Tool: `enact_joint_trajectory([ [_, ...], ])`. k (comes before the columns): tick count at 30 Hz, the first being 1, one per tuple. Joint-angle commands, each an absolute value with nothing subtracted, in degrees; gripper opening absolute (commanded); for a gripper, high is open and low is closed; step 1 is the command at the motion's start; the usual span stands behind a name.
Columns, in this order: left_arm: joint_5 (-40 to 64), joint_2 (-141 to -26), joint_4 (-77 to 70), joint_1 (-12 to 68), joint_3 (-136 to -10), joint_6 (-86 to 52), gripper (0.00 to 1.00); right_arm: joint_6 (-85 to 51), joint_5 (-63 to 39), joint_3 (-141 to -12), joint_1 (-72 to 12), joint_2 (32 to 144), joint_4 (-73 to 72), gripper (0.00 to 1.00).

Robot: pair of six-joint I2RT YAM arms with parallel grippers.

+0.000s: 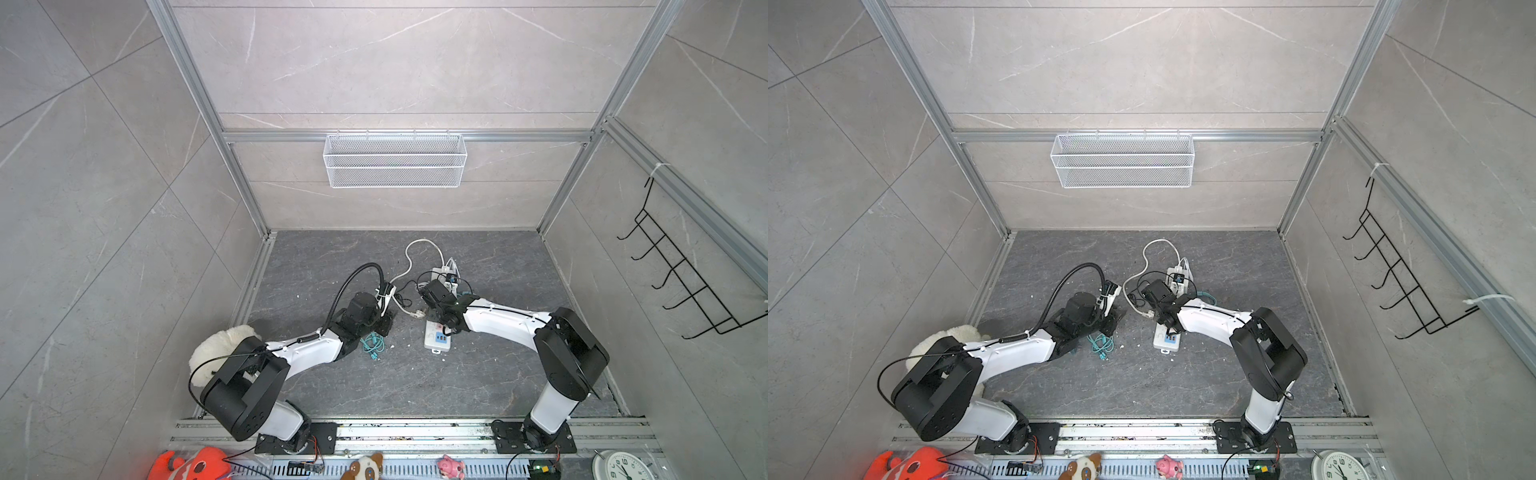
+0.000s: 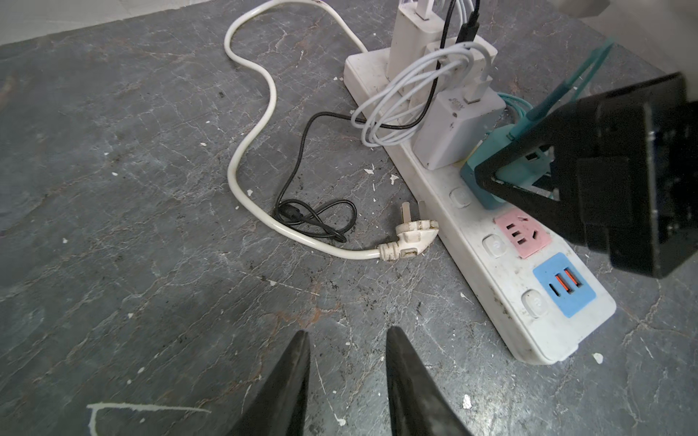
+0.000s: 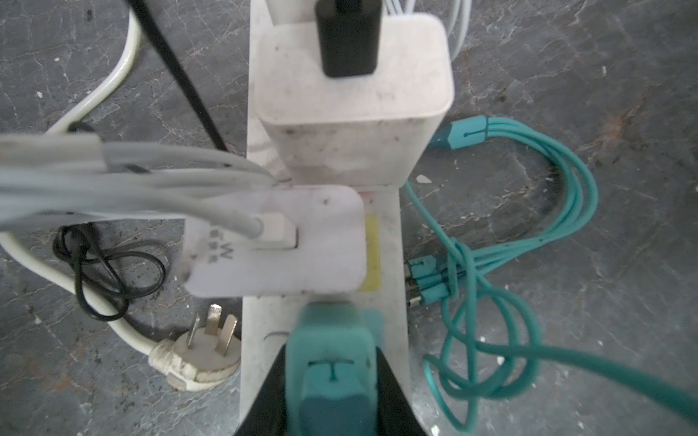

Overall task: Insert plugs into power strip
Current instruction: Insert the plug into the socket.

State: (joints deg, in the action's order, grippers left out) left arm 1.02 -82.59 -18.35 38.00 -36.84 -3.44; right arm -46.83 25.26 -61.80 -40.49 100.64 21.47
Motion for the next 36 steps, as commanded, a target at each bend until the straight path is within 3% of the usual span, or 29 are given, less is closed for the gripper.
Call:
enact_joint_trajectory([
  [1,-4.27,-79.45,-15.71,37.92,-37.67,-3.33,0.41,-49.05,21.19,-60.09,-40.43,105.71,26.09,0.02],
  [8,-17.55,-72.39,3.57,34.20,-40.34,-16.07,0.56,-48.16,18.32,-60.77,-38.32,106.99,26.76,0.04],
  [15,-15.01,-68.03,24.32,26.06,-42.36,-32.74,0.64,-46.32,16.22,-60.86,-36.49,107.60,25.43,0.05],
  [22,-9.98,-64.99,30.34,25.27,-38.82,-40.84,0.74,-45.66,15.22,-58.80,-35.92,106.76,22.91,0.12],
  [23,-8.93,-63.56,30.36,25.29,-37.68,-42.34,0.82,-45.53,14.88,-58.84,-35.88,106.62,22.62,0.16],
  [24,-8.17,-61.94,30.53,25.31,-36.62,-43.85,0.99,-45.44,14.70,-58.84,-35.94,106.52,22.37,0.18],
  [29,-10.04,-53.43,32.28,25.31,-31.48,-49.05,0.96,-44.71,13.56,-58.78,-35.87,106.35,21.20,0.25],
  [36,-9.14,-52.03,31.80,25.31,-28.12,-53.46,1.00,-44.30,12.69,-58.64,-35.89,106.17,20.36,0.35],
])
